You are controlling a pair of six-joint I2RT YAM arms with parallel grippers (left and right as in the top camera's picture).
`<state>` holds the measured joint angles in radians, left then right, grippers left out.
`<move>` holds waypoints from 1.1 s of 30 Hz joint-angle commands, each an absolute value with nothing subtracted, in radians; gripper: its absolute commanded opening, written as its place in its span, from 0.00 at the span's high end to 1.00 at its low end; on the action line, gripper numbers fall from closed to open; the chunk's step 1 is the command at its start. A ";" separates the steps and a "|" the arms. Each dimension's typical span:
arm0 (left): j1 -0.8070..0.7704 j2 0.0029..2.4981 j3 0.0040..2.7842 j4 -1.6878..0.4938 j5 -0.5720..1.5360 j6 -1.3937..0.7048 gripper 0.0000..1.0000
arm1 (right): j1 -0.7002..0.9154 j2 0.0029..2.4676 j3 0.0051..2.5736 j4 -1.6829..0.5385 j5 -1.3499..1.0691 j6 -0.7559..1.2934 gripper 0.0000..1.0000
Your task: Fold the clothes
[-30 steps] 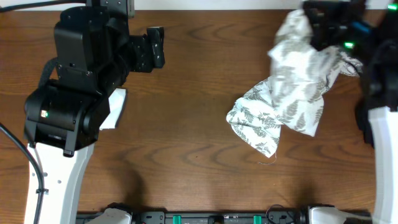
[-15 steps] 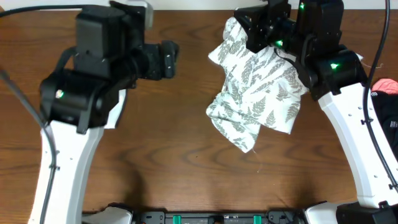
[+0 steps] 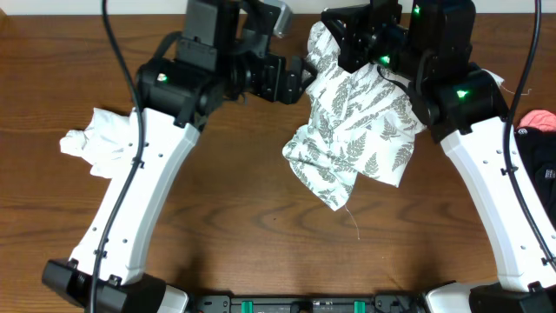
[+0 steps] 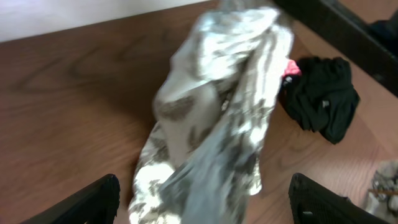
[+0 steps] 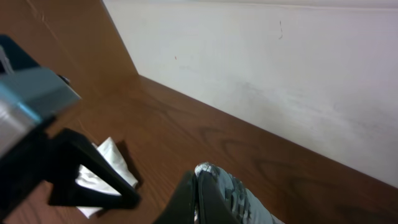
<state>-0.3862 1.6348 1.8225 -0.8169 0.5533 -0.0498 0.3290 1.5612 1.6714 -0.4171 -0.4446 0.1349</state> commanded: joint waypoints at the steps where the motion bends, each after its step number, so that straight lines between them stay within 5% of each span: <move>1: -0.410 1.655 1.821 -0.797 0.595 0.003 0.13 | 0.342 1.547 1.682 -0.404 -0.458 0.154 0.99; 7: -0.438 1.662 1.821 -0.793 0.594 0.049 0.22 | 0.342 1.546 1.682 -0.394 -0.479 0.164 0.99; 10: -0.438 1.662 1.821 -0.787 0.591 0.049 0.52 | 0.342 1.542 1.682 -0.394 -0.488 0.164 0.99; 16: -0.438 1.661 1.821 -0.772 0.590 0.082 0.94 | 0.342 1.520 1.682 -0.405 -0.493 0.163 0.99; 27: -0.432 1.494 1.834 -0.775 0.519 0.066 0.94 | 0.282 1.513 1.681 -0.601 -0.148 0.073 0.99; 33: -0.428 1.349 1.843 -0.760 0.425 0.040 0.94 | 0.223 1.518 1.681 -0.776 -0.154 0.069 0.98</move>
<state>-0.4324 1.4197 1.8221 -0.7734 0.4728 0.0494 0.2394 1.5307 1.6726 -0.7273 -0.1883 0.0917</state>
